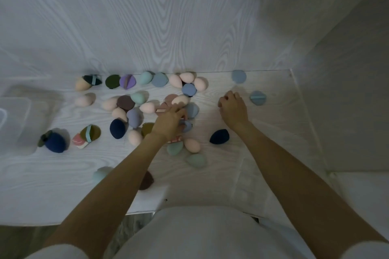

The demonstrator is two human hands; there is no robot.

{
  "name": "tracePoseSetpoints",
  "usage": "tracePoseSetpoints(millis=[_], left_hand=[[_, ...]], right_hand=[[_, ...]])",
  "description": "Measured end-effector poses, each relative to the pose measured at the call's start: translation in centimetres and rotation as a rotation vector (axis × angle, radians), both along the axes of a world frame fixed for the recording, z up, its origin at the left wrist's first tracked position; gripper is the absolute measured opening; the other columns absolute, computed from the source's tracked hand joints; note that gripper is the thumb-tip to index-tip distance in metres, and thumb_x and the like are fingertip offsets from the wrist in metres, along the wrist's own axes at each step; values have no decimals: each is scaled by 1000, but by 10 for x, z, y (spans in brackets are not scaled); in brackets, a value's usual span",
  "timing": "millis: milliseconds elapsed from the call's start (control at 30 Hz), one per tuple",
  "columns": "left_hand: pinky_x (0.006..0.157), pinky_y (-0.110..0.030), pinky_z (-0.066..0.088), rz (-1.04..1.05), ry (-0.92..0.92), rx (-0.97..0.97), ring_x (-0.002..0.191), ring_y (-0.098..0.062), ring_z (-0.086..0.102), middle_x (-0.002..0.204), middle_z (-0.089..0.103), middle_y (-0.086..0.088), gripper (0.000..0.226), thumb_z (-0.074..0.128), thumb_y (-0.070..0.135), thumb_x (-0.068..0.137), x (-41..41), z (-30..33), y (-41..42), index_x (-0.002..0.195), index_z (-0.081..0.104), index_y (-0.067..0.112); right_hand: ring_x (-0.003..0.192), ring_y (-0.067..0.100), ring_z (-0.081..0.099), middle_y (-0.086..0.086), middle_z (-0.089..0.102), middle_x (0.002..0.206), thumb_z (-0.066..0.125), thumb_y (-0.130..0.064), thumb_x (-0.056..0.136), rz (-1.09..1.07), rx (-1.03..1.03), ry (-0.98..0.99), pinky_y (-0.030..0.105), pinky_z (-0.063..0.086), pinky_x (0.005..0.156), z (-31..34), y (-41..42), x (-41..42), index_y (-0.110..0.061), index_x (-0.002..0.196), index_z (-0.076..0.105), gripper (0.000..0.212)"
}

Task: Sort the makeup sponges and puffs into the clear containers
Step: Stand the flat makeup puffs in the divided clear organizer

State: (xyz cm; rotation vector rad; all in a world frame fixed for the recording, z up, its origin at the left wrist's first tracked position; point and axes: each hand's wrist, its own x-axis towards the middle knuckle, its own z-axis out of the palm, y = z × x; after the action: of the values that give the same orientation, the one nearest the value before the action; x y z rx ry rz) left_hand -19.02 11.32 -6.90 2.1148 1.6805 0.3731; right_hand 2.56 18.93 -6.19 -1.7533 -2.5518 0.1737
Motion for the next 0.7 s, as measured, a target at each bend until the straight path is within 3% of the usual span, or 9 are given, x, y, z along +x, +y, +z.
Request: tracePoseSetpoints(millis=[67,133,200,267,367,533,633,700], left_hand=[[63,-39,46,62,-22,17,91,-37,58,112,59,-19,22,68,9,79,-4,6,-7,99,62,2],[64,-38,48,186,-86,34,83,-31,59,100,64,-14,28,65,12,83,-8,20,-18,110,60,4],[61,-33,46,324,-181,40,73,-24,59,85,64,-5,23,65,17,86,-4,36,-32,106,59,6],[60,-31,46,436,-276,29,66,-19,58,76,61,2,15,66,20,86,5,49,-45,94,58,10],[59,-22,46,498,-391,24,62,-6,58,73,62,7,12,68,23,85,26,60,-61,82,57,24],[61,-11,45,383,-601,30,73,-5,59,90,68,2,7,68,15,84,88,60,-56,91,67,17],[66,-15,49,206,-635,37,80,-5,59,95,66,-1,12,67,10,84,138,55,-37,94,69,17],[67,-13,48,95,-565,76,79,-6,57,94,66,-3,14,66,9,83,167,49,-22,94,71,14]], right_hand=[[69,30,53,17,56,79,68,13,61,-12,61,62,32,40,55,-3,-1,5,-2,78,63,24],[84,35,54,22,58,97,65,7,69,-78,75,66,37,42,66,0,3,9,0,99,62,31],[102,34,47,20,52,114,58,-4,83,-106,38,-19,38,37,82,1,9,16,-2,117,54,34],[106,30,43,16,50,117,58,-9,86,-95,26,21,34,36,86,0,8,22,-4,117,54,32],[103,27,45,12,52,110,61,-7,85,-62,8,341,32,43,82,11,-7,24,-9,103,63,18],[71,15,50,6,60,88,64,-6,82,-209,106,834,14,37,60,53,-59,70,-7,90,63,8],[69,12,52,2,61,83,62,-8,86,-447,146,946,11,40,59,71,-88,123,-9,91,61,6],[70,8,55,-2,61,85,61,-13,88,-597,123,989,12,43,63,75,-101,152,-14,93,59,5]])
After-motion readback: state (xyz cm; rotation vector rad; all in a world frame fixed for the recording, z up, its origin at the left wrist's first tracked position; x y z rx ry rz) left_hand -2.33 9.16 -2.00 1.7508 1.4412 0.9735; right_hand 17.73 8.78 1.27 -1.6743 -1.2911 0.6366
